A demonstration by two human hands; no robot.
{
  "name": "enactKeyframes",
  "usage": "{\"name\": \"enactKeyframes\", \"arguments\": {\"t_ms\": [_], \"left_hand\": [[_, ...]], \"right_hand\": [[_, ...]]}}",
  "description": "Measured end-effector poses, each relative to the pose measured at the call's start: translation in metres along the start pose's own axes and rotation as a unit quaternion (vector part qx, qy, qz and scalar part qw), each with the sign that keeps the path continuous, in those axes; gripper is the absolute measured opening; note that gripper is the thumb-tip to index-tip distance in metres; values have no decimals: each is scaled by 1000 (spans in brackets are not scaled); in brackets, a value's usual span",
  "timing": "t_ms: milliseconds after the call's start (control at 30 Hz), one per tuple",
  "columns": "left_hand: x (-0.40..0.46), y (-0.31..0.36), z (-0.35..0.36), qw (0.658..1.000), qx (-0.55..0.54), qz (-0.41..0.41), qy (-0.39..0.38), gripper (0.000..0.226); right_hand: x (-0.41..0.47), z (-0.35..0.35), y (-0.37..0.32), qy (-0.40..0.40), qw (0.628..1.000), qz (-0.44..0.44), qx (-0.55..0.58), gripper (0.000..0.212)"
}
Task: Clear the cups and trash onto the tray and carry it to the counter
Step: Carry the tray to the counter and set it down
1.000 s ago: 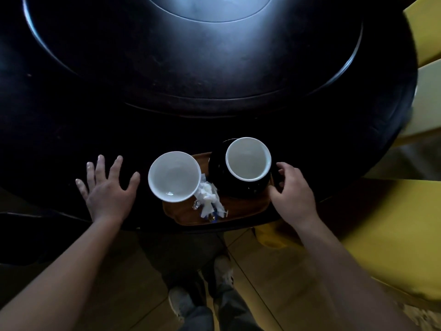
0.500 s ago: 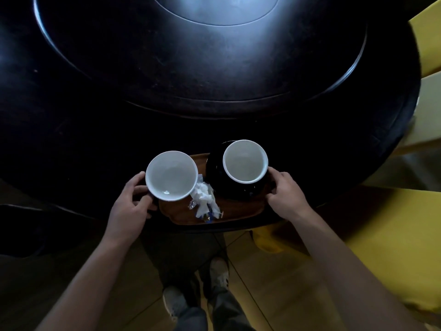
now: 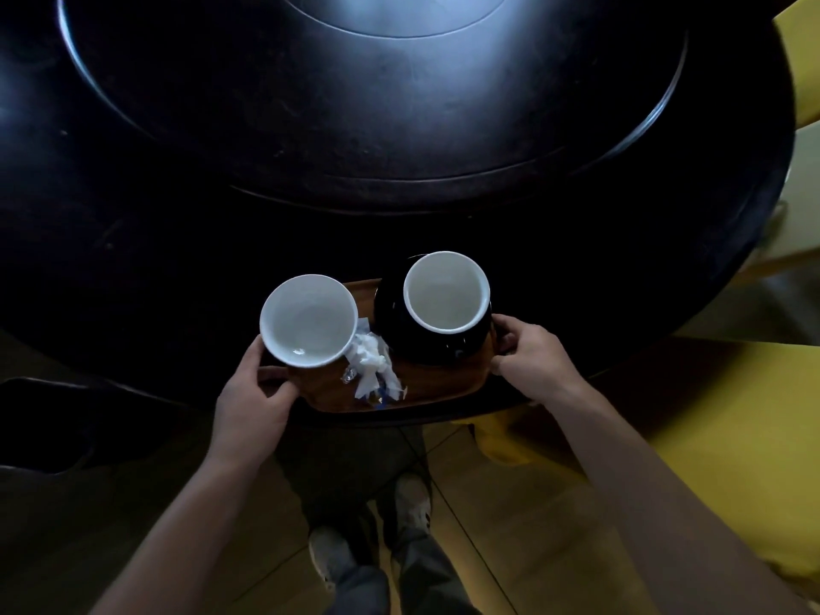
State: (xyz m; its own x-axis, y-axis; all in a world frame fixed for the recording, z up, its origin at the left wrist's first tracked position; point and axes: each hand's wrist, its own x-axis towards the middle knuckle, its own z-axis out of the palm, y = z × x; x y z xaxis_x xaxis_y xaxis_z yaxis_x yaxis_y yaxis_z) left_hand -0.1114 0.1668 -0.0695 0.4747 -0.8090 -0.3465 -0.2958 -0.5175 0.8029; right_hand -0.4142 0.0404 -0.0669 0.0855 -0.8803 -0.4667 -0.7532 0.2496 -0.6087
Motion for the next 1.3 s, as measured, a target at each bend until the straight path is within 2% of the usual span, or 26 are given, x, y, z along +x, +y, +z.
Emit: {"name": "enactKeyframes", "arguments": {"t_ms": [133,333,400,500,633,833,1033,1300], "left_hand": [[8,-2,-3,999,-24,-22,-21,69],[25,-2,-22,987,-87,-81,-109,58],[31,0,-22,976,-115,-104,-153,58],[36,2,-19,950,-197,-147,-191,62],[36,2,-19,934,-242,-160,-210,67],[36,3,-19,923,-264,-168,-223,70],[33,3,-15,930,-267,-165,-189,61],[31,0,-17,928,-288,-161,-175,65]], "right_hand": [[0,-8,4,-55,994,19,92,79],[1,-20,7,-113,980,35,157,80],[-2,-20,7,-129,978,25,161,76],[-11,-19,7,-170,968,13,183,82],[-17,-18,15,-203,945,18,257,94],[-22,5,20,-204,871,60,443,92],[-18,13,14,-161,906,57,388,93],[-15,12,11,-163,907,56,386,92]]}}
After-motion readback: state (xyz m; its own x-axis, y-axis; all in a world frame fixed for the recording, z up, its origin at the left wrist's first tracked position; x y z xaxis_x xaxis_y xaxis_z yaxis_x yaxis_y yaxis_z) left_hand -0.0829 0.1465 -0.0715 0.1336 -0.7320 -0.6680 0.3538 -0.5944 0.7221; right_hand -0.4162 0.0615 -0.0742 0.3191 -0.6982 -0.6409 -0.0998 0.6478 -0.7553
